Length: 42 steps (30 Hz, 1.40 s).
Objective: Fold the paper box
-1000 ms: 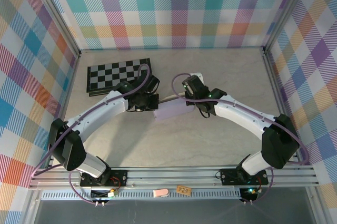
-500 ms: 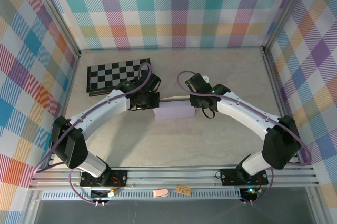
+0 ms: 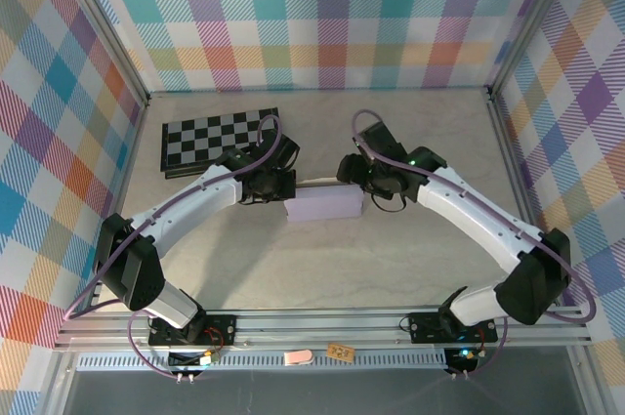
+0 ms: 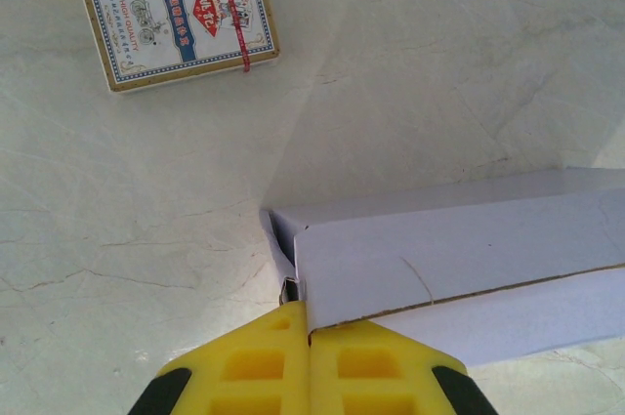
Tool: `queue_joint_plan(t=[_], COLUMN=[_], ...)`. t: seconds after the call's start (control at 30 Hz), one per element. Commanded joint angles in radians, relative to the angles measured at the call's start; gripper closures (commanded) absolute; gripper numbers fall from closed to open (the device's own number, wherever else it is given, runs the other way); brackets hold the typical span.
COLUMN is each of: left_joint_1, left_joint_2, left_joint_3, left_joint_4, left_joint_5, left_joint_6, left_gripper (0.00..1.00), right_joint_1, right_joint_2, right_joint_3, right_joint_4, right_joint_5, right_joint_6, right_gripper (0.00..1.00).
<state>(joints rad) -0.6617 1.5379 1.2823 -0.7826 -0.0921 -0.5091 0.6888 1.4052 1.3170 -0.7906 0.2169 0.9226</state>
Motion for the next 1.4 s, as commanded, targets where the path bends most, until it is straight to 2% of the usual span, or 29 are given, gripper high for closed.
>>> queue_joint_plan(t=[0.0,0.07,0.13,0.2,0.43,0.6,0.83,1.1,1.37], left_joint_1=[-0.03,-0.032,-0.035,-0.036,-0.042,-0.044,-0.045,-0.047,-0.049], left_joint_2=[0.061,0.063,0.064,0.065,0.065,0.067,0.071,0.08,0.085], left_joint_3=[-0.027,-0.025,-0.023,-0.021,-0.014,-0.003,0.005,0.015,0.02], left_joint_4=[-0.115,-0.115,-0.113,-0.113,-0.115,-0.12,-0.122,-0.121,-0.124], left_joint_5=[0.059,0.057,0.056,0.054,0.049,0.046,0.044,0.046,0.046], left_joint_6=[-0.015,-0.017,-0.018,-0.019,-0.019,-0.016,-0.016,-0.018,-0.023], left_gripper=[1.0,1.0,1.0,1.0,1.0,1.0,1.0,1.0,1.0], right_joint_1=[-0.015,-0.039,-0.089,-0.135,-0.241,-0.246,-0.247,-0.247,-0.247], right_joint_2=[-0.029,-0.027,-0.018,-0.007,0.026,0.089,0.114,0.088,0.056], right_joint_3=[0.047,0.029,-0.008,-0.043,-0.084,-0.115,-0.143,-0.214,-0.297], right_joint_4=[-0.09,-0.056,-0.006,0.029,0.102,0.158,0.17,0.21,0.289], right_joint_5=[-0.031,-0.08,-0.185,-0.275,-0.374,-0.476,-0.495,-0.438,-0.41], right_joint_6=[0.325,0.421,0.508,0.583,0.639,0.742,0.776,0.731,0.696], right_gripper=[0.17,0.11,0.08,0.08,0.04,0.05,0.11,0.3,0.37])
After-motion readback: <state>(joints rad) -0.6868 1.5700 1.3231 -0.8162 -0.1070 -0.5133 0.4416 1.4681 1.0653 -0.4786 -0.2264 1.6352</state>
